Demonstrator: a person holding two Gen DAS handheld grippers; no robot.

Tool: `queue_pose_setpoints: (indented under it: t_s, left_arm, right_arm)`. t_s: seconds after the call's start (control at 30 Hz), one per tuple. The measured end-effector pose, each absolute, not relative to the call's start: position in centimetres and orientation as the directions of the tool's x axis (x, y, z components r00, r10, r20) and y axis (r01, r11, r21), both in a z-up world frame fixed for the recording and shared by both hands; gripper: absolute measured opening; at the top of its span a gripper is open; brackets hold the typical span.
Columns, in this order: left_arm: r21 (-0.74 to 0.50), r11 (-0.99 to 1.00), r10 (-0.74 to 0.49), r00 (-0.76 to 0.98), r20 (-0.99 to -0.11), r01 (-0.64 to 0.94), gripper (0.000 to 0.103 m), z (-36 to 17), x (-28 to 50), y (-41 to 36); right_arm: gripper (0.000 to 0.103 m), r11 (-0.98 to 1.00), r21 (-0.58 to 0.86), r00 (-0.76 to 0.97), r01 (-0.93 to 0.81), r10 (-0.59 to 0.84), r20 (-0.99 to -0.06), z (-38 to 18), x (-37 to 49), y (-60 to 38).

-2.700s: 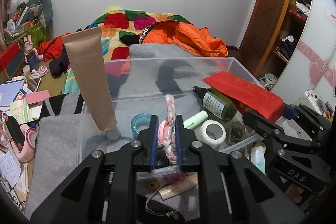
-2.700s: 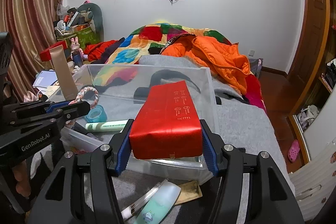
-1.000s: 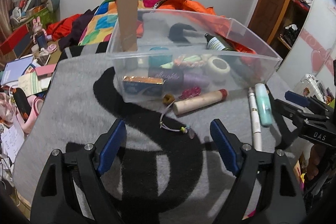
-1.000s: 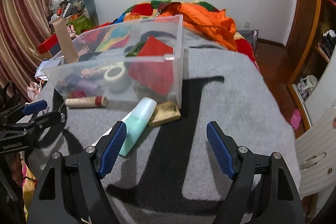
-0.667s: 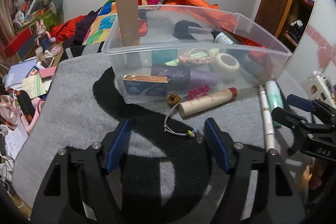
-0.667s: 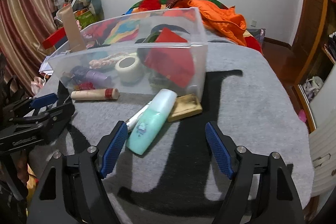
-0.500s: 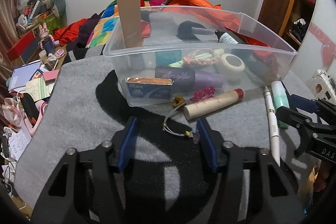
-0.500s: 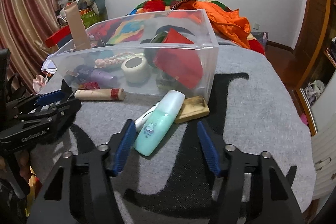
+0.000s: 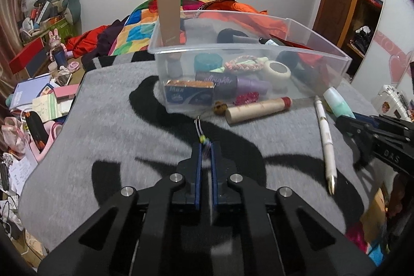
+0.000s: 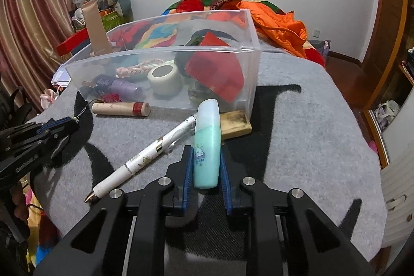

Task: Organize objects
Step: 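Grasp the mint-green bottle with the right gripper while the left reaches toward the pink charm, then grasp the pink charm's string with the left gripper while the right holds the mint bottle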

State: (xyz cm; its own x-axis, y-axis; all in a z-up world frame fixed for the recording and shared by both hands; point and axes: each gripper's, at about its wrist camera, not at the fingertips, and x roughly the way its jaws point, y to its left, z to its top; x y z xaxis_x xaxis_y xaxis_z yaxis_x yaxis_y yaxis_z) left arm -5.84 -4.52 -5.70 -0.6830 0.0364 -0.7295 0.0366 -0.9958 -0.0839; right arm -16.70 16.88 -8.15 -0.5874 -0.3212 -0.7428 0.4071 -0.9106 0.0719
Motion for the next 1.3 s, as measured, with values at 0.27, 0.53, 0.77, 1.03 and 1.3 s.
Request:
queue_pose_setpoints:
  t_s: [0.27,0.53,0.77,1.03,1.3]
  left_arm:
    - [-0.114,-0.992,0.054,-0.671,-0.739,0.046,0.005,-5.3,-3.1,-5.8]
    - [-0.111,-0.994,0.070,-0.674,-0.735,0.018,0.023,-4.6,-5.3,-4.8]
    - [-0.035,-0.999,0.001,-0.660,-0.751,0.039,0.039,-6.0,-9.1,-3.9]
    - [-0.019,-0.998,-0.029,-0.673,-0.739,0.063,0.004,-5.9,-8.2,-4.5]
    - [-0.076,-0.987,-0.040,-0.674,-0.738,0.141,0.004,-5.6,-5.0,-7.5]
  right_arm:
    - [0.017,-0.912,0.082,-0.586,0.401,-0.324,-0.742,-7.9,-16.4,17.7]
    - [0.017,-0.913,0.094,-0.599,0.396,-0.335,-0.727,-7.1,-15.8,18.1]
    - [0.017,-0.913,0.090,-0.602,0.397,-0.334,-0.726,-6.8,-15.7,18.2]
    - [0.017,-0.913,0.101,-0.600,0.395,-0.339,-0.725,-7.1,-15.8,18.4]
    - [0.017,-0.914,0.099,-0.601,0.393,-0.337,-0.725,-7.1,-15.8,18.3]
